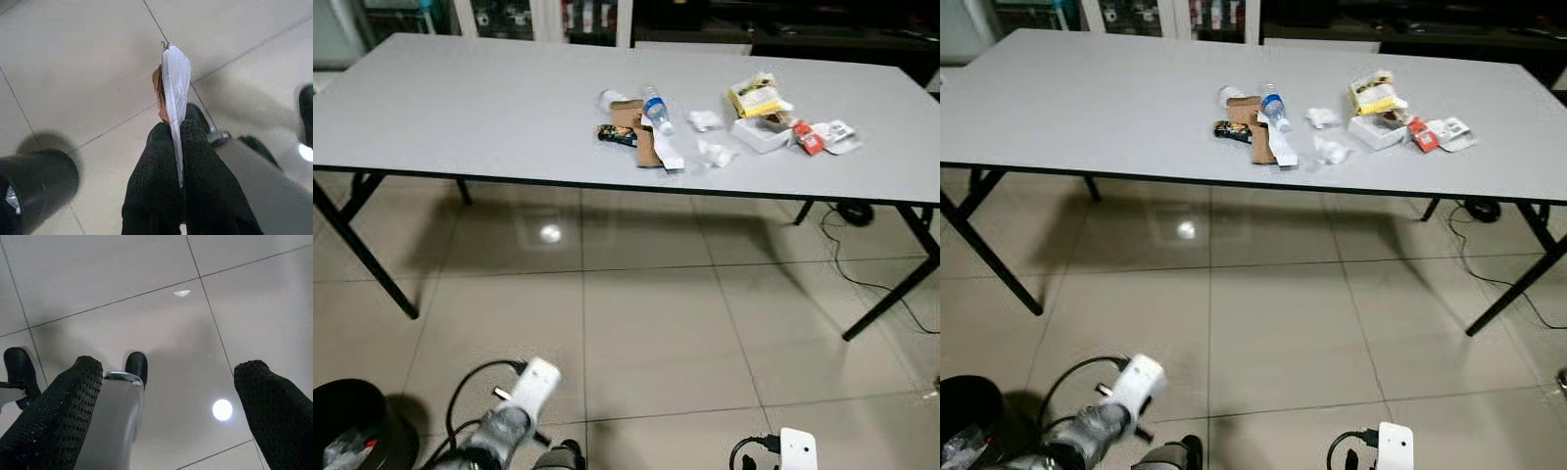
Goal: Picking trash to rubbish bin
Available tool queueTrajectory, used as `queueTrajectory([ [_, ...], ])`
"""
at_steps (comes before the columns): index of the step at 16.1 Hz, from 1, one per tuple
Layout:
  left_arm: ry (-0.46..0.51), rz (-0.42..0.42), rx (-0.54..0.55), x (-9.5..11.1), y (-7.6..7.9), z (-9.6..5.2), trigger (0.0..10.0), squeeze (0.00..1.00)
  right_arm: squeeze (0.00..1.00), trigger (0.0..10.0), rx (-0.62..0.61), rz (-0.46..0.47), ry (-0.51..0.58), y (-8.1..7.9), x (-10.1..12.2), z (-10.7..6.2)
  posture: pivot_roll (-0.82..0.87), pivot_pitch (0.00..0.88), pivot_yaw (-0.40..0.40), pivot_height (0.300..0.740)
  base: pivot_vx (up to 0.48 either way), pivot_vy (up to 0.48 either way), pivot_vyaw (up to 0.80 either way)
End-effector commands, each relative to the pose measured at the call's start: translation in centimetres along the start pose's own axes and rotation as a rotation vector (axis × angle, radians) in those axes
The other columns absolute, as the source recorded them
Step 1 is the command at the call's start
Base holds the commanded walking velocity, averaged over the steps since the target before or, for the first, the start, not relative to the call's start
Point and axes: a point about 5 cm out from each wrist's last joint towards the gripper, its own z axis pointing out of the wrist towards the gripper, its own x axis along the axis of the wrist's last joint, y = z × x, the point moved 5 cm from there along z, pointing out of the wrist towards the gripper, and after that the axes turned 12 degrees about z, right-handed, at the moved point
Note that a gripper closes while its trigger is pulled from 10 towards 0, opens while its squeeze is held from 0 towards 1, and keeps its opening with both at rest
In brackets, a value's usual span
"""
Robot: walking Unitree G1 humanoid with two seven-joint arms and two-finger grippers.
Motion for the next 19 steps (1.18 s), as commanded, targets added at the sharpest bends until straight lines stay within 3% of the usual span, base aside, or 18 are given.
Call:
queueTrajectory([
  [1,-0.008,-0.061,0.029,0.1,-0.7,0.0,10.0,0.0,0.0,10.0,-0.018,-0.002,-0.006,0.6,-0.2,-0.1,0.1,0.072,-0.041,0.74,0.0,0.0,0.0],
  [2,-0.008,-0.131,0.05,0.4,-1.3,0.0,10.0,0.0,0.0,10.0,-0.02,-0.001,-0.004,0.6,0.0,0.0,0.1,0.072,-0.037,0.74,0.0,0.0,0.0],
  [3,-0.008,-0.14,0.052,0.4,-1.4,0.0,10.0,0.0,0.0,10.0,-0.02,-0.001,-0.003,0.5,0.0,0.0,0.1,0.072,-0.036,0.74,0.0,0.0,0.0],
  [5,0.047,-0.079,0.025,1.6,-1.2,0.0,10.0,0.0,0.0,10.0,-0.016,0.001,0.001,0.2,0.3,0.1,0.1,0.072,-0.033,0.74,0.0,0.0,0.0],
  [6,0.067,-0.108,-0.006,2.0,-0.9,0.0,10.0,0.0,0.0,10.0,-0.014,0.002,0.001,0.0,0.3,0.1,0.09,0.074,-0.03,0.74,0.0,0.0,0.0],
  [7,0.094,-0.095,-0.017,4.0,-0.3,0.2,10.0,0.0,0.0,10.0,-0.012,0.004,0.002,-0.2,0.2,0.1,0.09,0.077,-0.024,0.74,0.0,0.0,0.0],
  [9,0.11,-0.062,-0.037,5.2,0.5,0.2,10.0,0.0,0.0,10.0,-0.01,0.007,-0.004,-0.3,-0.2,0.0,0.09,0.081,-0.018,0.74,0.0,0.0,0.0],
  [12,0.065,-0.027,-0.019,4.0,0.5,0.3,10.0,0.0,0.0,10.0,-0.016,0.006,-0.011,-0.1,-0.7,-0.1,0.09,0.082,-0.015,0.74,0.0,0.0,0.0],
  [13,0.047,-0.085,-0.014,3.6,0.4,0.3,10.0,0.0,0.0,10.0,-0.018,0.012,-0.012,0.0,-0.7,-0.1,0.09,0.082,-0.015,0.74,0.0,0.0,0.0],
  [15,0.014,-0.123,0.018,2.9,-0.1,0.3,10.0,0.0,0.0,10.0,-0.009,0.043,-0.001,-0.2,-0.3,-0.1,0.09,0.081,-0.021,0.74,0.0,0.0,0.0],
  [19,-0.009,-0.271,0.078,2.0,-1.2,0.2,10.0,0.0,0.0,10.0,0.032,0.117,0.021,-1.5,1.1,0.4,0.09,0.084,-0.033,0.74,0.0,0.0,0.0],
])
